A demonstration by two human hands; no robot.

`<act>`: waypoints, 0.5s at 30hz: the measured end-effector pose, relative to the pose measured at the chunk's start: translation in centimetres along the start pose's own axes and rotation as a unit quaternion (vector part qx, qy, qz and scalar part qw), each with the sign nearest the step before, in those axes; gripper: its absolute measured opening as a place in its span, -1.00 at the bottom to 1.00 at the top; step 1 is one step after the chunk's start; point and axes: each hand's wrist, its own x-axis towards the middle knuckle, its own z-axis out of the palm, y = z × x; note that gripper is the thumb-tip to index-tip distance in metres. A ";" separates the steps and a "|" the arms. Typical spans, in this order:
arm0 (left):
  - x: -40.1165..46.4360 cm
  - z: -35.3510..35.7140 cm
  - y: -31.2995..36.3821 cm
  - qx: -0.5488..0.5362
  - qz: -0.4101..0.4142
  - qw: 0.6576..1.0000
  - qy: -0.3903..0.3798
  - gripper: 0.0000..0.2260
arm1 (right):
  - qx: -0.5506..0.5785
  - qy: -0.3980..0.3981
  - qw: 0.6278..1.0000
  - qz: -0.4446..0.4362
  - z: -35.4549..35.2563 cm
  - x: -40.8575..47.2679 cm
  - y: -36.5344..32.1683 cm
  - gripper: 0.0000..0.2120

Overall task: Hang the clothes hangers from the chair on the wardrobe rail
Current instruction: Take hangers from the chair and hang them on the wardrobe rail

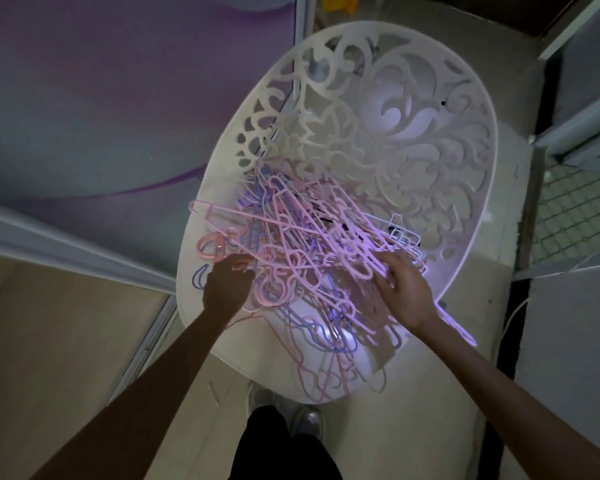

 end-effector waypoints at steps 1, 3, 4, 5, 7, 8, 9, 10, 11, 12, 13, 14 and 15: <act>-0.1 -0.2 0.1 0.008 0.017 1.000 0.017 -0.74 | -0.001 0.002 1.000 -0.001 -0.2 -0.1 0.1 -0.73; 0.0 -0.2 -0.2 0.030 0.046 0.998 0.013 -0.79 | 0.009 0.020 1.000 -0.010 -0.6 -0.4 0.2 -0.76; -0.1 -0.1 -0.2 0.060 0.046 0.997 -0.009 -0.80 | 0.016 0.032 0.999 -0.012 -0.8 -0.5 0.3 -0.78; -0.3 0.2 -0.2 0.106 0.029 0.993 -0.032 -0.77 | 0.019 0.041 0.999 -0.011 -0.9 -0.7 0.3 -0.80; -0.9 0.7 -0.4 0.219 0.001 0.974 -0.051 -0.64 | 0.006 0.057 0.998 -0.006 -1.0 -1.0 0.3 -0.83; -1.3 1.0 -0.5 0.263 0.004 0.964 -0.040 -0.60 | -0.003 0.061 0.998 -0.009 -1.0 -1.2 0.3 -0.83; -1.6 1.2 -0.5 0.288 0.016 0.957 -0.013 -0.59 | -0.007 0.063 0.998 -0.018 -0.9 -1.4 0.2 -0.83; -1.9 1.3 -0.4 0.299 0.028 0.954 0.016 -0.60 | -0.006 0.063 0.998 -0.031 -0.8 -1.6 0.1 -0.83; -2.1 1.4 -0.3 0.303 0.033 0.952 0.043 -0.62 | -0.005 0.061 0.997 -0.039 -0.7 -1.8 0.0 -0.82; -2.2 1.4 -0.3 0.306 0.038 0.949 0.065 -0.63 | -0.004 0.060 0.997 -0.041 -0.6 -1.8 0.0 -0.82; -2.3 1.3 -0.2 0.314 0.053 0.944 0.084 -0.64 | -0.003 0.060 0.997 -0.039 -0.6 -1.9 -0.1 -0.82; -2.4 1.3 0.0 0.323 0.071 0.939 0.098 -0.66 | -0.004 0.062 0.997 -0.037 -0.6 -1.9 0.0 -0.83; -2.5 1.2 0.2 0.326 0.094 0.934 0.110 -0.67 | -0.012 0.065 0.997 -0.041 -0.7 -2.0 0.0 -0.84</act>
